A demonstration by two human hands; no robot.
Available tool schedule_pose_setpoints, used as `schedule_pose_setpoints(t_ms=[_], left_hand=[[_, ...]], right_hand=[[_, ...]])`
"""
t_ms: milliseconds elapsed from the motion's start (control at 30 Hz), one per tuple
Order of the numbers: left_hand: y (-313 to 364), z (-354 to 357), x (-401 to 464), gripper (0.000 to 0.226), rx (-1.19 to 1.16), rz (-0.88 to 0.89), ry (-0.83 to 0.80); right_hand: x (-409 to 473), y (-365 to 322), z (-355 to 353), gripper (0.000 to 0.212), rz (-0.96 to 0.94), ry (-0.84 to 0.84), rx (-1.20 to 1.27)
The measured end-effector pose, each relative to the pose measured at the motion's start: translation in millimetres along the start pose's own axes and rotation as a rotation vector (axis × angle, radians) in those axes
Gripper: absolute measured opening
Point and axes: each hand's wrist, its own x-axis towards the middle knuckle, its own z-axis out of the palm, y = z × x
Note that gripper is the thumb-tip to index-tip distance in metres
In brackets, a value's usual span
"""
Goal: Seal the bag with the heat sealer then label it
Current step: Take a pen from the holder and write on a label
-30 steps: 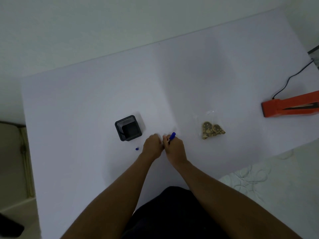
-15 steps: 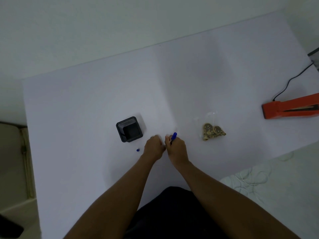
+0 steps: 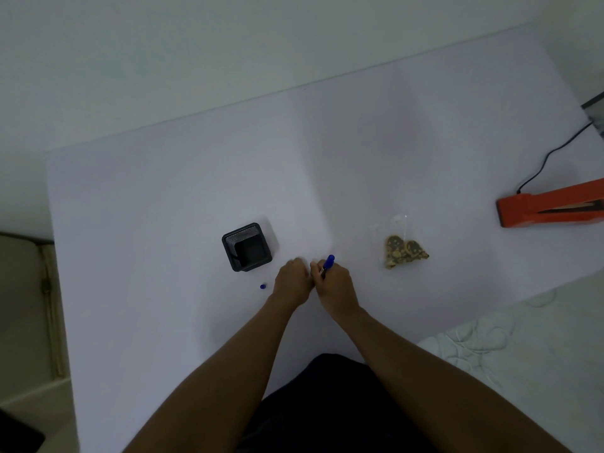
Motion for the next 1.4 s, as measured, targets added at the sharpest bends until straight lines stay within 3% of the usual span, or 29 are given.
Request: schedule_pose_setpoints(t_ms=[367,1400], left_hand=[[-2.7,-0.7,-0.2,0.012,0.025,0.014,-0.008],[-7.2,3.5,4.4,0.025,-0.022,0.006,0.007]], right_hand=[[5.0,-2.5,0.7,0.042,0.009,-0.033,-0.002],[-4.1,-2.4,-4.0,0.041,0.018,0.003,-0.018]])
